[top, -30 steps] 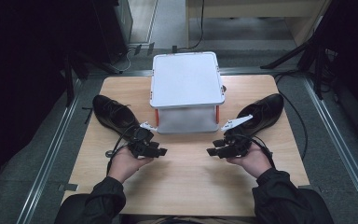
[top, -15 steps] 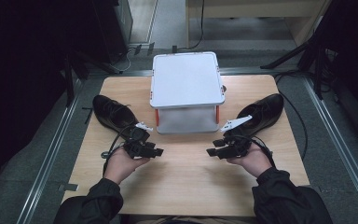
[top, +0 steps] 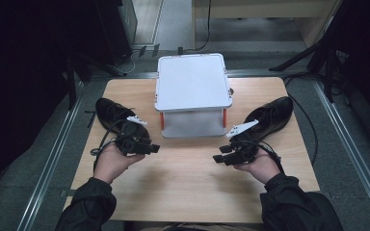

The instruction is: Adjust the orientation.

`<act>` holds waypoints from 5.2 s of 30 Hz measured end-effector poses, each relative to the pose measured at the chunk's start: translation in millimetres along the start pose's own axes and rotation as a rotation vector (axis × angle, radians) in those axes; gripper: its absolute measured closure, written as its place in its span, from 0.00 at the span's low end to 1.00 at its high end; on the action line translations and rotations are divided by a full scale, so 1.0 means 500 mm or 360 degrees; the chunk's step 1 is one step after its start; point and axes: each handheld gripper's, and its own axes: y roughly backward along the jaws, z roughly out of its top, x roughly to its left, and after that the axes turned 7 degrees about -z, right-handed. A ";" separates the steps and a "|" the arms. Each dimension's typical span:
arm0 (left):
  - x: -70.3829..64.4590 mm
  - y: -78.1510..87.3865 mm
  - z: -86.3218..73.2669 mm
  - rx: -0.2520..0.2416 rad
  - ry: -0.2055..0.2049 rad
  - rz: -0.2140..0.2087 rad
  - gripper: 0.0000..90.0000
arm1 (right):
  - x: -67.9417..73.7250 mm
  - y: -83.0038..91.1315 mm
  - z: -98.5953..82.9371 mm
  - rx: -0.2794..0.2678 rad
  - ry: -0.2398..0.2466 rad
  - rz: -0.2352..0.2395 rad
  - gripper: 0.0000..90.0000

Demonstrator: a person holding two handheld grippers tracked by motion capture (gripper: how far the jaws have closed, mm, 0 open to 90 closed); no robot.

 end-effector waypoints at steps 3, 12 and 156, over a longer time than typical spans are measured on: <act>0.010 0.028 0.016 0.0009 0.0008 0.0018 0.57 | 0.000 0.001 0.001 -0.0002 -0.0007 0.0003 0.56; 0.064 0.095 0.083 0.0220 0.0070 0.0181 0.61 | 0.002 0.000 0.002 0.0004 -0.0002 0.0014 0.56; 0.355 0.199 0.107 0.0350 0.1256 0.0295 0.95 | 0.001 -0.005 0.003 0.0036 0.0019 0.0021 0.55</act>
